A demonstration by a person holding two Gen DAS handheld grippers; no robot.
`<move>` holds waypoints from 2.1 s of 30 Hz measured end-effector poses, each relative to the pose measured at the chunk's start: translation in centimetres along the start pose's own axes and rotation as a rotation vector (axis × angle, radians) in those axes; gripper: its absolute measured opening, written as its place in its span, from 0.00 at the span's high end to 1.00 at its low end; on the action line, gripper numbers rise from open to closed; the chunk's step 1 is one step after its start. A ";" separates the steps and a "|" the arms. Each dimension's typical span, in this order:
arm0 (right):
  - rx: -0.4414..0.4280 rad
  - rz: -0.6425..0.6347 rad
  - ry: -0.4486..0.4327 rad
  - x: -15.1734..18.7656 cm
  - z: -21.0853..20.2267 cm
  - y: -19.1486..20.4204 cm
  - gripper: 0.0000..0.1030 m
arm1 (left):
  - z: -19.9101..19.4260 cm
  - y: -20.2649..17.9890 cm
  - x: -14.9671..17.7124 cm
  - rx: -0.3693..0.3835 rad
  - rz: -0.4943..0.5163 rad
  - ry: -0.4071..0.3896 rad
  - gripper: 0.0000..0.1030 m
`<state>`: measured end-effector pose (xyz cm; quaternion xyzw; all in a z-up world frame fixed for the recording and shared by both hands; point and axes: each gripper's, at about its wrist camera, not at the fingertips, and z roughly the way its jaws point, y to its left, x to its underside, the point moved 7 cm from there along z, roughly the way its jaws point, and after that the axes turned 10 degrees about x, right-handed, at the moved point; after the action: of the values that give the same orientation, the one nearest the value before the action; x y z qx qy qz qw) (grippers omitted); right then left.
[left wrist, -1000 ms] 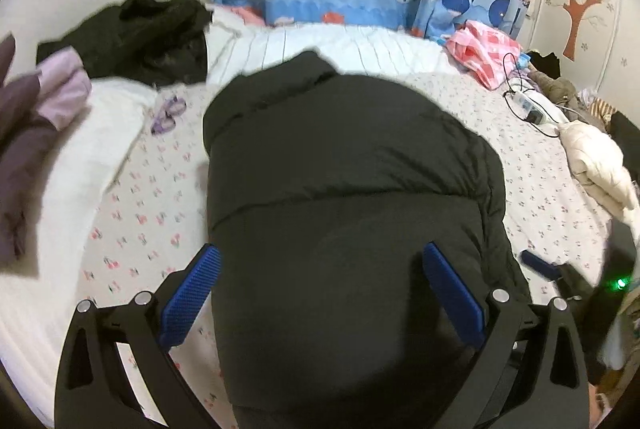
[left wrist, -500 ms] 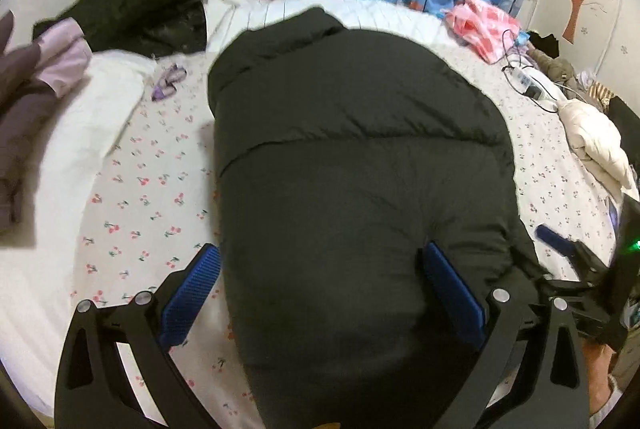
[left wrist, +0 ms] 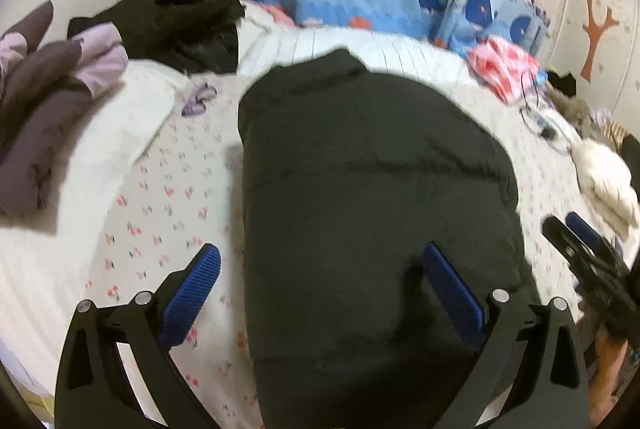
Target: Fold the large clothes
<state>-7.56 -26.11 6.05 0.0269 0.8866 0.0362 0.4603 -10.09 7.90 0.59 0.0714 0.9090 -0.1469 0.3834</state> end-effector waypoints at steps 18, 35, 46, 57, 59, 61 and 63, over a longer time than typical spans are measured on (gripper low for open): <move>0.017 0.136 0.164 2.5 5.5 -4.9 0.06 | 2.9 -2.2 0.0 -0.055 0.072 0.072 0.06; -0.003 -0.034 0.072 1.9 5.7 -0.2 0.06 | 1.9 -3.2 -0.5 -0.095 0.132 0.032 0.06; -0.008 -0.031 0.079 1.9 5.7 -0.1 0.06 | 1.6 -3.6 -0.6 -0.113 0.155 0.015 0.06; -0.006 -0.029 0.080 1.9 5.7 0.1 0.06 | 1.4 -3.5 -0.8 -0.116 0.158 0.008 0.06; -0.006 -0.029 0.081 1.9 5.7 0.1 0.06 | 1.4 -3.5 -0.8 -0.116 0.160 0.007 0.06; -0.006 -0.029 0.080 1.9 5.7 0.2 0.06 | 1.4 -3.4 -0.8 -0.117 0.160 0.007 0.06; -0.006 -0.028 0.081 1.9 5.7 0.2 0.06 | 1.4 -3.4 -0.8 -0.116 0.159 0.009 0.06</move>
<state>-3.97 -25.58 1.24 0.0115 0.9046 0.0335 0.4247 -9.43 4.21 0.96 0.1213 0.9092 -0.0627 0.3934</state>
